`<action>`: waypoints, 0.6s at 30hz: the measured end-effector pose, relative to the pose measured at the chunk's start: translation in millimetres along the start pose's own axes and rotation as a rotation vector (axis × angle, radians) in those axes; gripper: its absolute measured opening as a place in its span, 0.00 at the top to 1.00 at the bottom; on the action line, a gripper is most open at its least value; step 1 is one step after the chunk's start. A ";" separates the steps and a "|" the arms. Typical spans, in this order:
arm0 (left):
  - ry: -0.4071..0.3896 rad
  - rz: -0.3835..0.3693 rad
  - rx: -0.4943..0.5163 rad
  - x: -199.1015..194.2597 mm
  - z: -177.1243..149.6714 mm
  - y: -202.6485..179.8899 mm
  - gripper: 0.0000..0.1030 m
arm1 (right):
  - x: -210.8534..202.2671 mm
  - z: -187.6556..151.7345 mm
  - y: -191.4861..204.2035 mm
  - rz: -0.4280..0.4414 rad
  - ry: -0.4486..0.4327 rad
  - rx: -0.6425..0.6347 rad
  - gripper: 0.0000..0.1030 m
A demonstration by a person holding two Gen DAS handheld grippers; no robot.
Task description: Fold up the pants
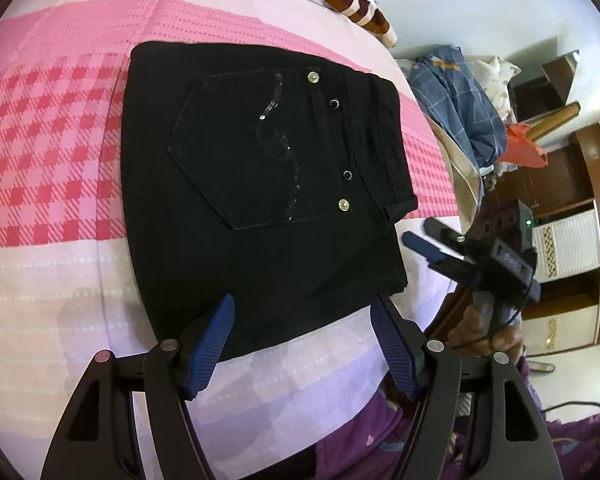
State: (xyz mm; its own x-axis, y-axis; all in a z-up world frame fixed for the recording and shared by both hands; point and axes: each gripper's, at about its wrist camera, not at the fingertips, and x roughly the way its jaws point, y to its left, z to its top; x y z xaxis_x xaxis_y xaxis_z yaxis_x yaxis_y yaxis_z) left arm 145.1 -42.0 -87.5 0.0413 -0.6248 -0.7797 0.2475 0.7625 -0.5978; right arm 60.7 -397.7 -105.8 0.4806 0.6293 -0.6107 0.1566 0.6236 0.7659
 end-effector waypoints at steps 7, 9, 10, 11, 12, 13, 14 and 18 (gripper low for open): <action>-0.020 0.011 0.023 -4.9 -4.3 0.6 0.31 | 23.9 8.7 23.1 -0.056 -0.008 -0.041 0.32; -0.013 0.006 0.010 -3.6 -4.1 4.3 0.31 | 27.7 10.3 25.7 -0.084 -0.028 -0.045 0.31; -0.009 -0.003 -0.002 -2.2 -4.1 6.6 0.31 | 28.2 10.5 27.0 -0.086 -0.037 -0.048 0.35; -0.010 -0.007 -0.006 -2.6 -4.1 8.2 0.31 | 28.5 11.1 28.9 -0.092 -0.050 -0.057 0.53; -0.011 -0.011 -0.009 -3.3 -4.8 10.0 0.31 | 29.5 11.5 30.7 -0.126 -0.060 -0.064 0.65; -0.012 -0.012 -0.011 -4.0 -5.7 11.6 0.31 | 31.1 13.0 31.1 -0.140 -0.058 -0.065 0.68; -0.013 -0.013 -0.011 -5.2 -5.9 12.6 0.31 | 30.3 13.8 30.6 -0.132 -0.063 -0.053 0.72; -0.017 -0.004 -0.017 -10.8 -5.4 19.2 0.31 | 16.7 13.0 34.5 0.012 -0.086 0.066 0.78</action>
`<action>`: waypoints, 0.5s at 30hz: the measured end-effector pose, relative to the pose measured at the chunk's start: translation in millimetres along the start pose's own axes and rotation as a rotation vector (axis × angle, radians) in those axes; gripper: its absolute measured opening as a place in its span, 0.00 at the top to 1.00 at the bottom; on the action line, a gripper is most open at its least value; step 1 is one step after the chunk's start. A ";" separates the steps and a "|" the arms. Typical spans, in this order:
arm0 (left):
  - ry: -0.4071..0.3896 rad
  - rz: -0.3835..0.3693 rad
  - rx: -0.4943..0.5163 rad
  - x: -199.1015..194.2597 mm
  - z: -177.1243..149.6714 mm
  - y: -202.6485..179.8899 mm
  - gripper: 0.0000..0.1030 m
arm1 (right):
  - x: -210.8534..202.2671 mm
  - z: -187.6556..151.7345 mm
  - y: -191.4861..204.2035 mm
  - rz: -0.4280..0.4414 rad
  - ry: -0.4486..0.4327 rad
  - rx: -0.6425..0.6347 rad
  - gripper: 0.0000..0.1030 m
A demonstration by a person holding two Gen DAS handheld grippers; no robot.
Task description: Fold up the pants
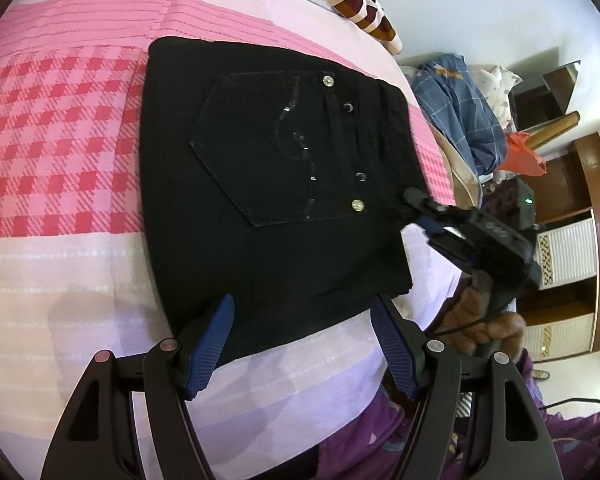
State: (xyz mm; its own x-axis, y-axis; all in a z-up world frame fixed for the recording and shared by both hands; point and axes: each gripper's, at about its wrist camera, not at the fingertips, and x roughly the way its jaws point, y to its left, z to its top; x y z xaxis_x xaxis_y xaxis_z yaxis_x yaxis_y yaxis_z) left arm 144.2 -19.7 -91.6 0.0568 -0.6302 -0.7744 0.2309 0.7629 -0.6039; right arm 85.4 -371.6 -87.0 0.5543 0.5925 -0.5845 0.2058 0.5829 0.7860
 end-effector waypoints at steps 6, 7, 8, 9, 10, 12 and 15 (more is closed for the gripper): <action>-0.071 0.016 -0.009 -27.0 6.5 10.4 0.28 | -32.7 -24.3 -21.2 0.124 -0.041 0.217 0.79; -0.086 0.016 -0.013 -30.4 7.6 13.5 0.26 | -28.1 -32.5 -40.9 0.107 -0.024 0.271 0.79; -0.097 0.021 -0.021 -32.4 9.1 17.5 0.25 | -24.5 -38.7 -54.5 0.101 -0.015 0.316 0.79; -0.097 0.026 -0.032 -31.5 10.8 22.3 0.25 | -16.1 -49.0 -77.0 0.103 -0.002 0.380 0.80; -0.092 0.026 -0.038 -29.9 11.4 24.6 0.25 | -13.1 -51.3 -83.1 0.112 0.000 0.388 0.80; -0.078 0.030 -0.055 -25.5 11.8 31.4 0.25 | -13.0 -48.2 -80.3 0.130 0.000 0.383 0.79; -0.064 0.031 -0.054 -23.1 11.3 32.0 0.25 | -21.8 -43.4 -64.5 0.184 0.002 0.381 0.79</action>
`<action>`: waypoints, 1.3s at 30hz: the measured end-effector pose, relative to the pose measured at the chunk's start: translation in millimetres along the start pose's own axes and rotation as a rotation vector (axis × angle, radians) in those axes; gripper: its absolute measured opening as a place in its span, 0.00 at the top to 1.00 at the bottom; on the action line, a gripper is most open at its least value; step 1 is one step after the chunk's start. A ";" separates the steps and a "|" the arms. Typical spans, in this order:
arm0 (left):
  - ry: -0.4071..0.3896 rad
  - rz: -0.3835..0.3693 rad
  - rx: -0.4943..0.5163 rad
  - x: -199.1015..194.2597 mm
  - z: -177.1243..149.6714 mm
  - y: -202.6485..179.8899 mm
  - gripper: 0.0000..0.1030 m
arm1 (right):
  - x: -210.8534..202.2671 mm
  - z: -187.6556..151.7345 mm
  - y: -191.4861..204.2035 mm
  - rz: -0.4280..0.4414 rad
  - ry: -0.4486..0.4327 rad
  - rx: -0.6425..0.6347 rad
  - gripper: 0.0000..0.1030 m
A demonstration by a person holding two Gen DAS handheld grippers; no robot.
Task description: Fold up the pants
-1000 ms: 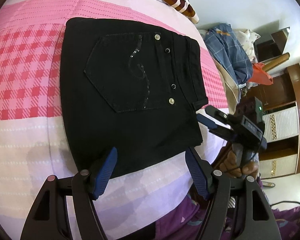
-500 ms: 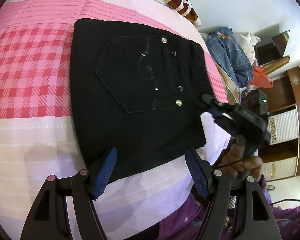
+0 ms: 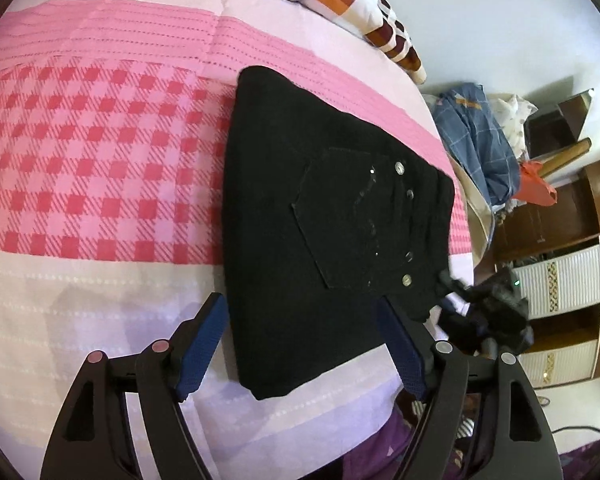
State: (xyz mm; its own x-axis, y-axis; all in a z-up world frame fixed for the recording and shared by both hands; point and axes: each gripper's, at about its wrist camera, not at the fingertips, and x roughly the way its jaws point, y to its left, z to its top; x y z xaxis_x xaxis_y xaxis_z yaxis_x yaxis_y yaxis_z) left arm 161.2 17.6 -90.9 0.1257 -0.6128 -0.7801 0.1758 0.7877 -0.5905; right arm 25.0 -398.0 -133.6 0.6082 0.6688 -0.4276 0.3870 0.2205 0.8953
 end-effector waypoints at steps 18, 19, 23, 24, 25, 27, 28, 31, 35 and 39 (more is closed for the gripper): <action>-0.026 0.106 0.139 24.1 3.3 -23.7 0.25 | -13.7 23.1 30.9 -0.183 -0.010 -0.202 0.57; -0.042 0.099 0.142 23.0 4.0 -25.4 0.25 | -15.5 28.4 43.9 -0.193 -0.028 -0.263 0.57; -0.087 0.114 0.186 23.2 8.1 -34.7 0.25 | -2.3 35.9 114.9 -0.116 -0.064 -0.566 0.57; -0.090 0.116 0.192 23.9 9.8 -35.4 0.25 | 9.1 34.2 130.4 -0.086 -0.044 -0.636 0.57; -0.090 0.116 0.198 26.4 11.9 -36.9 0.25 | 22.1 34.3 139.8 -0.086 -0.025 -0.674 0.57; -0.096 0.121 0.213 32.6 16.1 -41.1 0.25 | 54.5 35.6 153.2 -0.092 0.038 -0.739 0.57; -0.101 0.124 0.218 33.8 17.0 -42.4 0.25 | 64.6 37.0 154.4 -0.097 0.058 -0.760 0.57; -0.110 0.133 0.243 40.7 22.6 -45.4 0.25 | 94.1 49.2 143.0 -0.204 0.071 -0.778 0.62; -0.119 0.142 0.254 44.6 27.7 -42.4 0.25 | 80.7 62.9 111.7 -0.193 0.025 -0.679 0.85; -0.125 0.155 0.270 48.8 30.0 -42.4 0.25 | 82.8 67.2 91.6 -0.254 0.013 -0.647 1.00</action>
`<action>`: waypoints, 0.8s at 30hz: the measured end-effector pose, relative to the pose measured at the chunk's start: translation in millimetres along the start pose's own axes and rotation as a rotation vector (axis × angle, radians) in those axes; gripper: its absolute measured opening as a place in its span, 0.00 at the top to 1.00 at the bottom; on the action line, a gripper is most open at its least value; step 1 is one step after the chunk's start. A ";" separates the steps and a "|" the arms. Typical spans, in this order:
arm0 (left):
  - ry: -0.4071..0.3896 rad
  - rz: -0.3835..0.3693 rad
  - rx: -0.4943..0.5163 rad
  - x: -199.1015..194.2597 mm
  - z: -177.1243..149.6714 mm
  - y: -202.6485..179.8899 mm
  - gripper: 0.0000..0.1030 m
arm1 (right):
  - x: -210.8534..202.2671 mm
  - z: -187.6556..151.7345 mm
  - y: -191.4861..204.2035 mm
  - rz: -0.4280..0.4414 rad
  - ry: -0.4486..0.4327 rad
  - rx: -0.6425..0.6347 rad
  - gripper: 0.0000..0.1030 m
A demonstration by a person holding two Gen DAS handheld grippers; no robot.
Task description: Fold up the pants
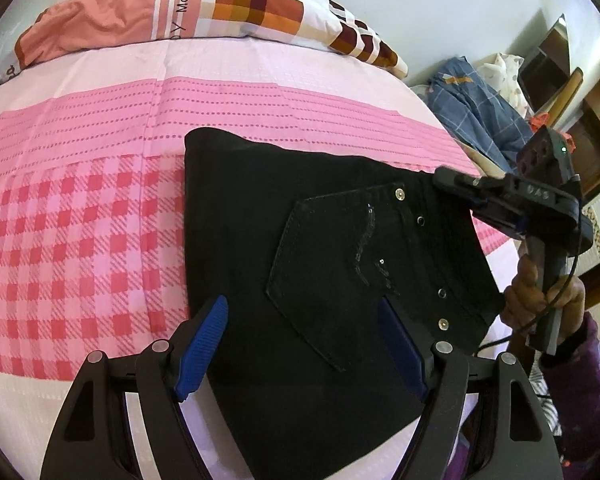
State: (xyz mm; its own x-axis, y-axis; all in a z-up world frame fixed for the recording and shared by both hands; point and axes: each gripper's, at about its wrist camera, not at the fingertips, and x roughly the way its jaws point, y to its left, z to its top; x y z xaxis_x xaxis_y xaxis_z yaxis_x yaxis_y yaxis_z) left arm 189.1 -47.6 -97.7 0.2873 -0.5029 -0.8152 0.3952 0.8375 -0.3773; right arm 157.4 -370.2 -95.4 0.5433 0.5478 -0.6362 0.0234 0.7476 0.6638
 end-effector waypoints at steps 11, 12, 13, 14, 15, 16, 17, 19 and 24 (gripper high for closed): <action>-0.032 0.043 0.020 -1.5 2.0 -3.3 0.25 | 3.8 -5.8 -5.5 -0.041 -0.003 -0.001 1.00; -0.042 0.053 0.016 -3.5 2.0 -1.7 0.25 | 3.2 -7.3 -6.9 -0.040 -0.006 0.009 1.00; -0.049 0.062 0.013 -5.3 2.3 -0.6 0.25 | 2.4 -8.7 -7.6 -0.038 -0.009 0.014 1.00; -0.056 0.076 0.007 -6.8 2.8 1.2 0.25 | 2.0 -9.9 -8.1 -0.037 -0.014 0.019 1.00; -0.061 0.090 0.003 -8.0 2.6 3.1 0.25 | 1.6 -11.0 -8.6 -0.037 -0.018 0.024 1.00; -0.067 0.106 0.000 -9.3 3.0 4.5 0.25 | 1.3 -11.7 -8.4 -0.040 -0.020 0.028 1.00; -0.075 0.125 -0.002 -10.9 3.2 5.9 0.25 | 0.9 -12.3 -7.3 -0.046 -0.022 0.028 1.00; -0.094 0.159 0.000 -14.6 2.8 7.2 0.25 | 0.0 -14.0 -4.7 -0.062 -0.026 0.024 1.00; -0.137 0.248 0.026 -24.0 2.5 6.2 0.25 | -1.4 -17.4 -3.2 -0.074 -0.034 0.046 1.00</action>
State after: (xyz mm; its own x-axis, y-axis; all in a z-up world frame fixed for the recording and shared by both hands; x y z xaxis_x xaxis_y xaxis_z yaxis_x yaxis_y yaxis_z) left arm 186.9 -30.8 -79.4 0.4926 -0.3088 -0.8137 0.3197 0.9338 -0.1608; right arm 142.0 -366.8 -103.5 0.5666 0.4781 -0.6711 0.1024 0.7672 0.6331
